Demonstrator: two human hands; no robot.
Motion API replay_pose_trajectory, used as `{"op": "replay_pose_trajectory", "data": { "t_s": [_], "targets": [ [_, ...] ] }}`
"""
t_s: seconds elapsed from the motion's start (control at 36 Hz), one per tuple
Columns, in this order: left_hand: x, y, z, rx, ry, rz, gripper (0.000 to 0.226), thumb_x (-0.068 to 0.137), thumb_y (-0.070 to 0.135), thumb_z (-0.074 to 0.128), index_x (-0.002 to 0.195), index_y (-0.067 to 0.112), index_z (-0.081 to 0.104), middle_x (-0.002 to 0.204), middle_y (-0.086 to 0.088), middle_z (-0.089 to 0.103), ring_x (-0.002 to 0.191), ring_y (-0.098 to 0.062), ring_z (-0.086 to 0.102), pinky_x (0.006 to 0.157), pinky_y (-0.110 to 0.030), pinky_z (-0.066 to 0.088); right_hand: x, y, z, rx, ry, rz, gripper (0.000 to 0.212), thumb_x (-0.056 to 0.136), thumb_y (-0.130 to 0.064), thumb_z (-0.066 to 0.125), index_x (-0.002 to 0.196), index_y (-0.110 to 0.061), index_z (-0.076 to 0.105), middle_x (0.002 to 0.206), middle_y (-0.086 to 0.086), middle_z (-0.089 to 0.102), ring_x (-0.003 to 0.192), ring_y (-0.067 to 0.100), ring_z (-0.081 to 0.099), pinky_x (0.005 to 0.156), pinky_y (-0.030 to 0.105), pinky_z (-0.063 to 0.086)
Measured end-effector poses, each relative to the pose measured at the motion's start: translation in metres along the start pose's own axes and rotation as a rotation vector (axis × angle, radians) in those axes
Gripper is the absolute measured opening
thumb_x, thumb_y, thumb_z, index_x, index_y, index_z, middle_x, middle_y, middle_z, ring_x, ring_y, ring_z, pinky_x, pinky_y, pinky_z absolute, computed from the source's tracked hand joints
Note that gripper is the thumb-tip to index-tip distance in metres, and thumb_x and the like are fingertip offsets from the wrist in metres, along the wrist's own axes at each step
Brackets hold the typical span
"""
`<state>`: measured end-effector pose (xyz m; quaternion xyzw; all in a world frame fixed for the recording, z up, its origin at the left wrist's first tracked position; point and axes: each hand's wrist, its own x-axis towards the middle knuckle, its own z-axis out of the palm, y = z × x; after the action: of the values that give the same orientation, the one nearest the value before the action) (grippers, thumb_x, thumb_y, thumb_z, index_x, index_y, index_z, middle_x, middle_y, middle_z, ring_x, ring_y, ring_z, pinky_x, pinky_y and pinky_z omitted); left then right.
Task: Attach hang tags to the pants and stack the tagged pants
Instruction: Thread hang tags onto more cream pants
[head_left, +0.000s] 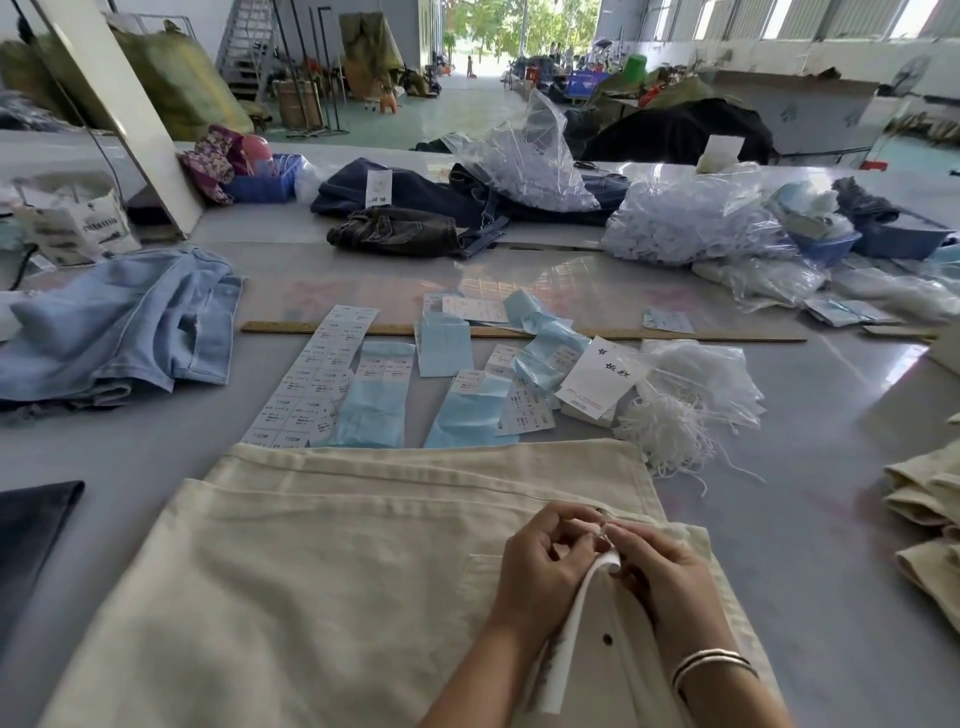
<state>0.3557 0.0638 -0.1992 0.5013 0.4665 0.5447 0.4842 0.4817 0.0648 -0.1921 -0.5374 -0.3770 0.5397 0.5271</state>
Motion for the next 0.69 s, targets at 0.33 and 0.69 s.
{"op": "replay_pose_trajectory", "data": {
  "t_s": [0.33,0.69],
  "targets": [
    [0.000,-0.001,0.001,0.001,0.034,0.004,0.026,0.084,-0.003,0.064,0.081,0.022,0.067,0.077,0.013,0.070,0.069,-0.004,0.063,0.063,-0.024,0.051,0.004,0.008,-0.004,-0.060,-0.024,-0.015,0.014,0.071,-0.023,0.076,0.085,-0.020,0.079,0.086,0.011,0.074,0.067,0.015,0.060,0.066,0.026,0.048],
    [0.001,-0.006,0.002,0.033,0.048,0.005,0.027,0.084,0.000,0.065,0.080,0.026,0.066,0.075,0.013,0.069,0.071,-0.007,0.064,0.064,-0.027,0.052,0.002,0.009,-0.003,0.015,-0.023,-0.023,0.033,0.058,-0.032,0.076,0.087,-0.015,0.078,0.093,0.009,0.074,0.089,0.018,0.070,0.077,0.027,0.054]
  ]
}}
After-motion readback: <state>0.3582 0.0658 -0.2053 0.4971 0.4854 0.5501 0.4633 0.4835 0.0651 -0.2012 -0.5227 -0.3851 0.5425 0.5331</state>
